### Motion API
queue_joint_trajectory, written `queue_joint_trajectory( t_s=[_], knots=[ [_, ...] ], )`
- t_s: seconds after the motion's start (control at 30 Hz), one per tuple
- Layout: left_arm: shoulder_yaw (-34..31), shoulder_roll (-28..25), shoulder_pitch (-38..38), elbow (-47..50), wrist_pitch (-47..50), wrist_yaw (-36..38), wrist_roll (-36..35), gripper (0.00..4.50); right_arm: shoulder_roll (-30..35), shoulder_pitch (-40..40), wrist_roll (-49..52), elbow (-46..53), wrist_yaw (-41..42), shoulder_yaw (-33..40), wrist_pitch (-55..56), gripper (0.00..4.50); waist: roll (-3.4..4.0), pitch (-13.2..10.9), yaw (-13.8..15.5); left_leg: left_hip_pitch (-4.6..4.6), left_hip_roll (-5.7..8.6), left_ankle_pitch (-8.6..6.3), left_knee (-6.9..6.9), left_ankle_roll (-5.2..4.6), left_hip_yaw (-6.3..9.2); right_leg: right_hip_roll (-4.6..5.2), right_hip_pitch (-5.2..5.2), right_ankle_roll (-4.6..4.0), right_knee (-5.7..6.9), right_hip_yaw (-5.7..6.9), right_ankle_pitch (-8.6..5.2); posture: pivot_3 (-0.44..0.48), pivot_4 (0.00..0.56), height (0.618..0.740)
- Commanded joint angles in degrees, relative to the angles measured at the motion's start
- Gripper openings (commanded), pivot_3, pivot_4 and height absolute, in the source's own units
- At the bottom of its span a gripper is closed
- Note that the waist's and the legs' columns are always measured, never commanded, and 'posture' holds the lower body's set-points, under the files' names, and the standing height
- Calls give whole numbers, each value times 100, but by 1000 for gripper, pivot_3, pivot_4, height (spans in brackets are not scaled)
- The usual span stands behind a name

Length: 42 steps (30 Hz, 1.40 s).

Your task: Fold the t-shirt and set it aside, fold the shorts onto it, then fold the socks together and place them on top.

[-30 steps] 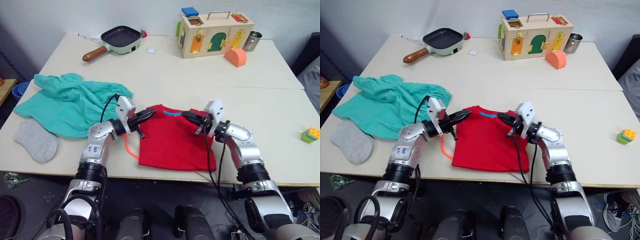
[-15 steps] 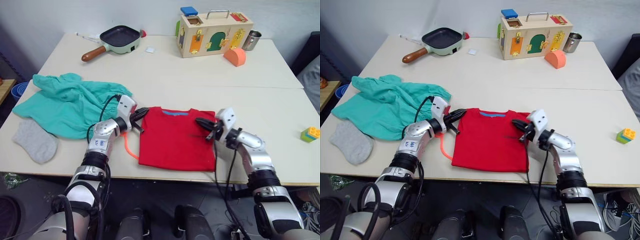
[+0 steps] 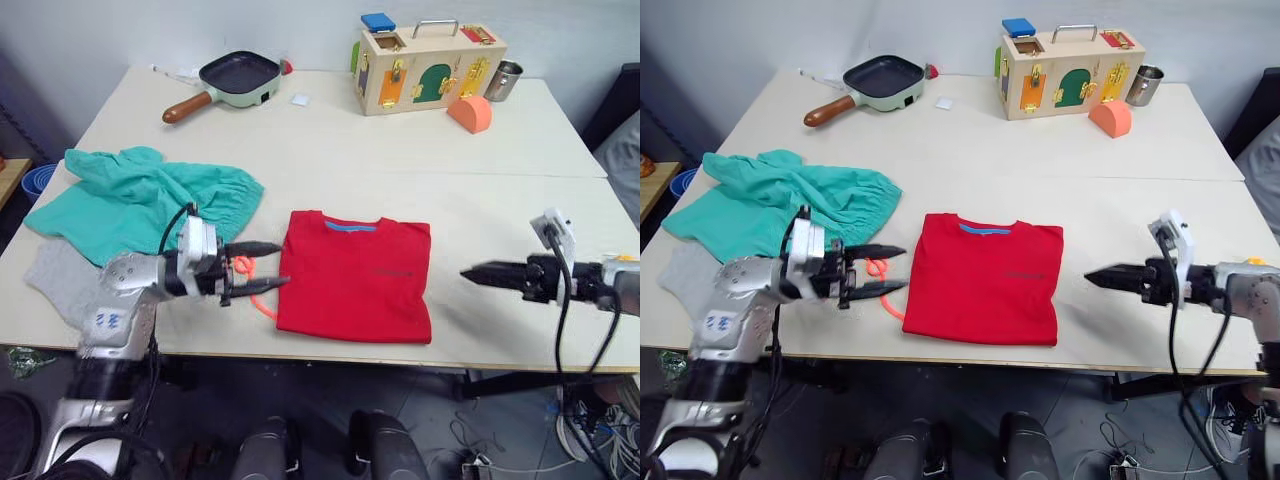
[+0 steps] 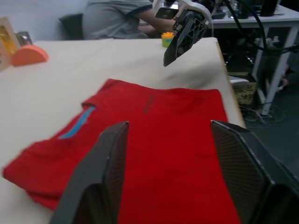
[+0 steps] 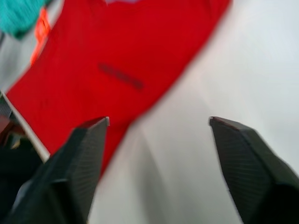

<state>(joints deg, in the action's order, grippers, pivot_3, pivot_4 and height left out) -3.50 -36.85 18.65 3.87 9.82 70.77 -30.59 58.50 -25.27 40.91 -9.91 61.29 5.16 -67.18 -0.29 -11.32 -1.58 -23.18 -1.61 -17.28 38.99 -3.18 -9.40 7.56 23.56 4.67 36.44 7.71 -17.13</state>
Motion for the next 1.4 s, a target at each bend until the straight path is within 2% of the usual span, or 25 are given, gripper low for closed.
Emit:
queue_joint_trajectory(
  t_s=[0.03,0.07,0.1,0.2,0.53,0.63,0.67,0.87,0.97,1.0,1.2,1.33,1.4],
  knots=[
    [-263,-228,-374,626,289,9,-336,4108,-124,-94,191,106,-51,-57,-648,4500,0,0,1,0,0,0,0,0,-1,0,0,0,0,0,0,0,150,740],
    [-294,-261,-454,694,336,-27,-355,4374,-204,-130,221,75,-98,-34,-769,4500,0,0,-3,0,-1,0,0,0,0,0,0,0,0,-1,0,0,150,740],
    [-365,-312,-600,797,373,-54,-397,4444,-401,-202,238,55,-223,-50,-897,4500,0,0,-4,1,-1,0,0,1,-1,0,1,0,1,-2,0,0,150,740],
    [-561,-395,-923,1033,355,-24,-507,4444,-897,-352,263,268,-471,-278,-1233,4500,-3,3,-37,3,-10,-6,-2,11,-1,-7,2,-1,0,-2,-1,0,150,740],
    [-570,-358,-971,1122,391,-2,-615,4444,-2180,-895,114,34,-1070,-447,-1807,4500,-43,31,-35,7,-13,-10,-7,19,-1,-11,2,-6,3,-1,-3,0,150,740],
    [-533,-351,-961,1112,377,-18,-586,4500,-2537,-1072,-28,-324,-1372,-274,-1773,3916,-56,42,-55,10,-13,-10,-10,20,-2,-13,2,-9,5,-1,-5,0,150,740],
    [-522,-351,-954,1115,367,-17,-574,4500,-2549,-1092,-61,-379,-1367,-301,-1726,3574,-58,44,-60,10,-14,-11,-10,21,-3,-14,3,-9,5,-1,-5,0,150,740],
    [-494,-347,-890,1066,346,-43,-523,4500,-2353,-1155,-205,-780,-1186,-346,-1460,1316,-58,44,-32,9,-11,-11,-20,21,-6,-14,5,-12,2,-1,-6,0,150,740],
    [-457,-319,-852,1032,326,-57,-491,4500,-2153,-1185,-204,-816,-1102,-270,-1409,265,-62,47,-15,9,-11,-11,-23,21,-7,-14,5,-11,-1,-1,-6,0,150,740],
    [-437,-296,-840,1033,316,-75,-484,4500,-1999,-1184,-214,-855,-1094,-162,-1400,39,-67,50,-13,9,-11,-11,-21,21,-6,-13,4,-11,-2,-1,-6,0,150,740],
    [-370,-211,-791,1033,302,-120,-457,4500,-1155,-1113,-267,-1084,-885,53,-1242,39,-60,46,139,-5,5,-18,-16,2,-4,3,6,-2,-20,-2,-1,0,150,740],
    [-325,-159,-730,969,295,-128,-468,4500,48,-1071,-699,-1734,-339,-125,-685,39,-32,33,163,-10,5,-22,-23,0,-5,1,6,-1,-38,2,0,0,150,740],
    [-302,-149,-701,941,297,-127,-466,4500,356,-1198,-1003,-2260,-217,-258,-329,39,-28,32,140,-11,6,-23,-31,-2,-13,-2,8,-1,-45,1,0,0,150,740]
  ],
)
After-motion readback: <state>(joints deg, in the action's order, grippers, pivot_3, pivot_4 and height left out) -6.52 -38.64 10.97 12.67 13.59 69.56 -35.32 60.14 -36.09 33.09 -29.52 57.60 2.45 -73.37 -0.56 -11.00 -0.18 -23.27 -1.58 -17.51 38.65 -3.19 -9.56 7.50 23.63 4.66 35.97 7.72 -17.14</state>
